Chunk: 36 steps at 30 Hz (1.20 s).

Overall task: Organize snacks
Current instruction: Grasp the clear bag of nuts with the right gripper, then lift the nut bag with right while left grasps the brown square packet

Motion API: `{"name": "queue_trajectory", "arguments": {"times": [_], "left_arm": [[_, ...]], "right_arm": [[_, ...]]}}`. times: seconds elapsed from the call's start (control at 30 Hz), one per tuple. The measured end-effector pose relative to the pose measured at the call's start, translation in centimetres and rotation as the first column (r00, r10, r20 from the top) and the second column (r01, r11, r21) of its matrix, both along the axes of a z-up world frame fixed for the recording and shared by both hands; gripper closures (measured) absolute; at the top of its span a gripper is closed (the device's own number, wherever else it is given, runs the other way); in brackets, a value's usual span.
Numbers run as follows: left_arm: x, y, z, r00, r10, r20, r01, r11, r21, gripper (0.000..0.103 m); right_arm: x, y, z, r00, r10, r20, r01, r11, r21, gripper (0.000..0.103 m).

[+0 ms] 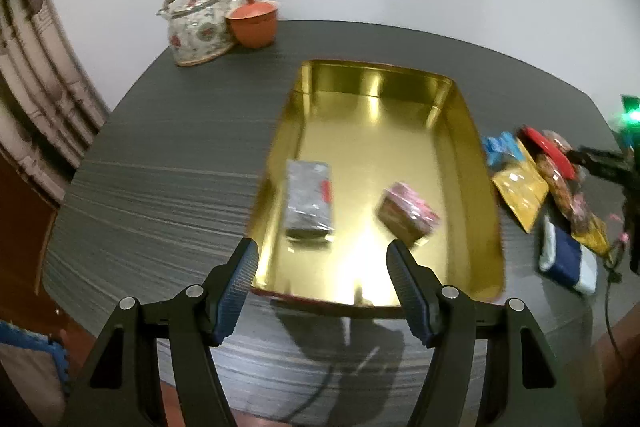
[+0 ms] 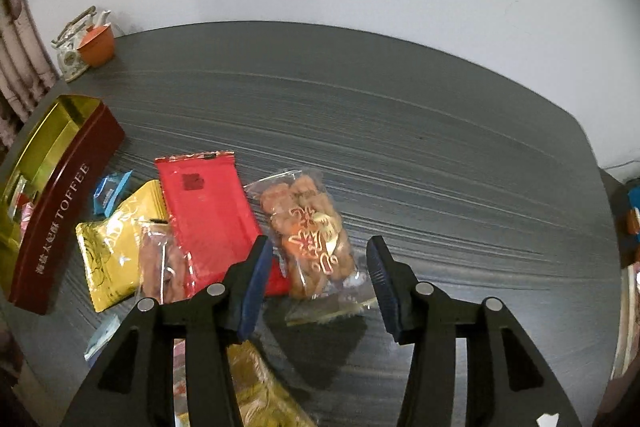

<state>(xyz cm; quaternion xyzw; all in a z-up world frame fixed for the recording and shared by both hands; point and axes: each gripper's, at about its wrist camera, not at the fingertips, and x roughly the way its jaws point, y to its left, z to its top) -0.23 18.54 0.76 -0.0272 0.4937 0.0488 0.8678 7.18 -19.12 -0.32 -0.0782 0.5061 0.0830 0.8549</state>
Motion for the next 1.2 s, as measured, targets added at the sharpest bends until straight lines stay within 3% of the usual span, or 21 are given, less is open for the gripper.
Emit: {"name": "queue_trajectory", "arguments": {"times": [0.33, 0.53, 0.7, 0.77, 0.9, 1.2], "left_arm": [[0.1, -6.6, 0.6, 0.991, -0.129, -0.031, 0.128, 0.992, -0.01, 0.036], [0.8, -10.7, -0.1, 0.971, -0.235, -0.05, 0.235, 0.972, -0.016, 0.036], [1.3, -14.1, -1.4, 0.938, -0.341, -0.068, 0.339, 0.94, -0.038, 0.034], [1.1, -15.1, -1.6, 0.926, -0.373, -0.057, 0.372, 0.928, -0.013, 0.022], [1.1, -16.8, -1.8, 0.892, -0.449, -0.047, 0.45, 0.893, 0.003, 0.021], [0.2, -19.8, -3.4, 0.84, -0.539, -0.052, 0.541, 0.841, 0.018, 0.021]], "right_arm": [[1.8, -0.5, -2.0, 0.999, 0.031, -0.033, -0.03, 0.999, 0.039, 0.056], [0.7, -1.8, -1.8, 0.999, 0.031, -0.018, -0.03, 0.998, 0.046, 0.065], [-1.0, -3.5, -1.7, 1.0, 0.011, -0.009, -0.01, 0.999, 0.036, 0.066], [-1.8, -4.4, -1.6, 1.0, -0.002, -0.01, 0.002, 0.999, 0.035, 0.066], [-3.2, -5.8, -1.5, 1.0, -0.024, -0.015, 0.024, 1.0, 0.018, 0.066], [-5.6, -6.7, -1.4, 0.998, -0.069, -0.014, 0.069, 0.997, 0.022, 0.066]]}}
